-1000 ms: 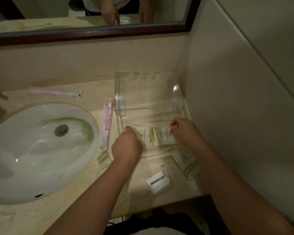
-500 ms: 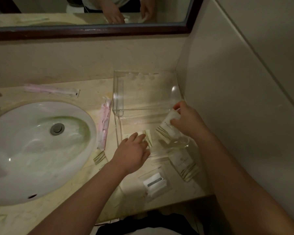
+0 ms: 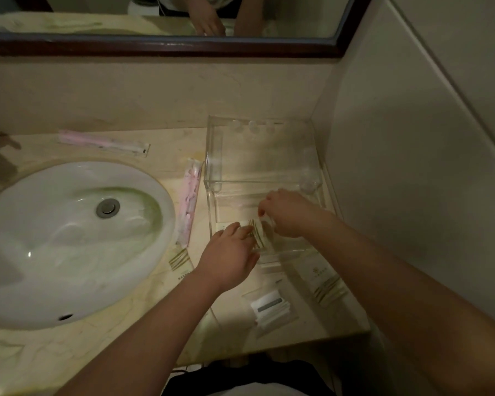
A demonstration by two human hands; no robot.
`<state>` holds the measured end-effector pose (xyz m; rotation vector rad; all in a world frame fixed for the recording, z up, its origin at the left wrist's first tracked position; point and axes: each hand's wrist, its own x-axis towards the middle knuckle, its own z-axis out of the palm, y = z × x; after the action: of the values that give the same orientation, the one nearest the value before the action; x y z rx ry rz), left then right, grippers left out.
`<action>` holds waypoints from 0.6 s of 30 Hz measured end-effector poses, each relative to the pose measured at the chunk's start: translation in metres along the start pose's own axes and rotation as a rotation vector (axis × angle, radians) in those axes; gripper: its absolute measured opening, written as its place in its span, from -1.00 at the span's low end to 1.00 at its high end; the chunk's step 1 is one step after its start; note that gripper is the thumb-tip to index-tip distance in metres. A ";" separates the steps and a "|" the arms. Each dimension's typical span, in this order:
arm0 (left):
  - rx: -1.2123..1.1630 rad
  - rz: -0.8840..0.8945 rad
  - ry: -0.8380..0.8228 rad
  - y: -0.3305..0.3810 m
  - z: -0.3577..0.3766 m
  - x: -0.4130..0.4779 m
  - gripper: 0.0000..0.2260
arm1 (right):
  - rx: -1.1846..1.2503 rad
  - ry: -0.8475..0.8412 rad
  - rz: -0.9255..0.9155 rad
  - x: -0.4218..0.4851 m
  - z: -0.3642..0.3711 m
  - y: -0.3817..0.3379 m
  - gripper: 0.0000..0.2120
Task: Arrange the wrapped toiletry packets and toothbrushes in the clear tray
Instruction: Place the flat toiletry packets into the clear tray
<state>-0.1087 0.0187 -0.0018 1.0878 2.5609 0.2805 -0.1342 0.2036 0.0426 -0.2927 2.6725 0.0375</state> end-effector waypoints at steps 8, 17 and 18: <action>-0.024 0.018 0.051 0.002 0.005 0.000 -0.63 | 0.388 0.149 0.254 -0.024 0.047 0.018 -0.61; 0.015 0.053 0.003 0.005 0.005 0.002 -0.59 | 0.477 0.213 0.275 -0.029 0.058 0.010 -0.62; 0.019 0.055 -0.002 0.004 0.006 0.002 -0.59 | 0.487 0.204 0.273 -0.030 0.058 0.010 -0.62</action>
<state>-0.1053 0.0237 -0.0061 1.1668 2.5401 0.2695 -0.0852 0.2240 0.0027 0.2354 2.7897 -0.5767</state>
